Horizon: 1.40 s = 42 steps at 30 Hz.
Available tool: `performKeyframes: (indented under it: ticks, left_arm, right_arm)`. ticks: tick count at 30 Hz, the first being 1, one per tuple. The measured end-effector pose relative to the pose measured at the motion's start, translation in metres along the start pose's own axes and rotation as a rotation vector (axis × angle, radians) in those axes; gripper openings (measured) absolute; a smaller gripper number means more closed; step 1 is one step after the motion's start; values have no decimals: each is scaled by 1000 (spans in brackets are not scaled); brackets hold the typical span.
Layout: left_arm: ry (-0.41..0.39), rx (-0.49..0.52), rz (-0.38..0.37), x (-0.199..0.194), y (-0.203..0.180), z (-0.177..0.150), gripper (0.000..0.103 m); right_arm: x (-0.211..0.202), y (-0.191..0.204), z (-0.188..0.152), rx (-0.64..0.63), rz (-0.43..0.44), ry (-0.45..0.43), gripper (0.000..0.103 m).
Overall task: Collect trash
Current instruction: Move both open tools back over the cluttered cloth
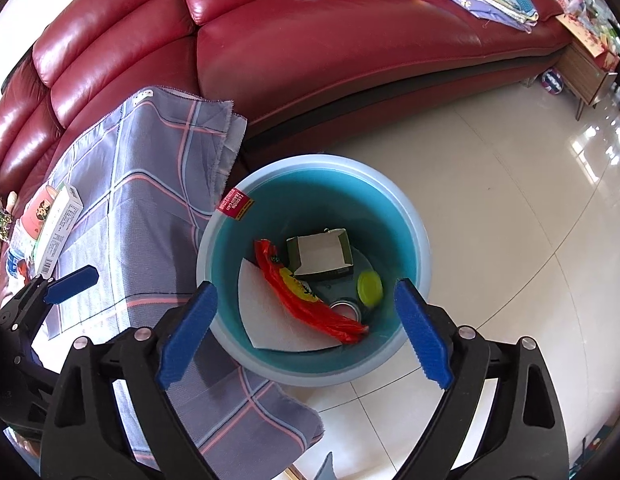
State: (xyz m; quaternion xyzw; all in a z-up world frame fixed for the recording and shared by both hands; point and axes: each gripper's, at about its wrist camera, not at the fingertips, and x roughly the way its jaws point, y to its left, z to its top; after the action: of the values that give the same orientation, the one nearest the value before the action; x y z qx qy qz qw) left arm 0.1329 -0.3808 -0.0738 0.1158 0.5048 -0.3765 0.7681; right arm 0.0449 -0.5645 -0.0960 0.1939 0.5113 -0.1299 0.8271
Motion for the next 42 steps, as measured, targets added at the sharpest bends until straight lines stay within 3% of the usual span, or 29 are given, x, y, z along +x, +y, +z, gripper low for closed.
performKeyframes:
  ticks: [15,25,32,42]
  left_arm:
    - [-93,-44,8,-61,20,-22,99]
    - [-156,-109,37,-110,58,-50,99]
    - [-183,-201,83,-142,112,-86,99]
    - [-185,-432,207,-187,234,-169,99]
  right_arm:
    - [-53,39,-15,-58,-47,-69,88]
    - [-70,90,-27,-124,-45,-89,91]
    - [-64,151,-38,-219,-14,-67,92]
    - [-22,279,-65,-391,81,33,92]
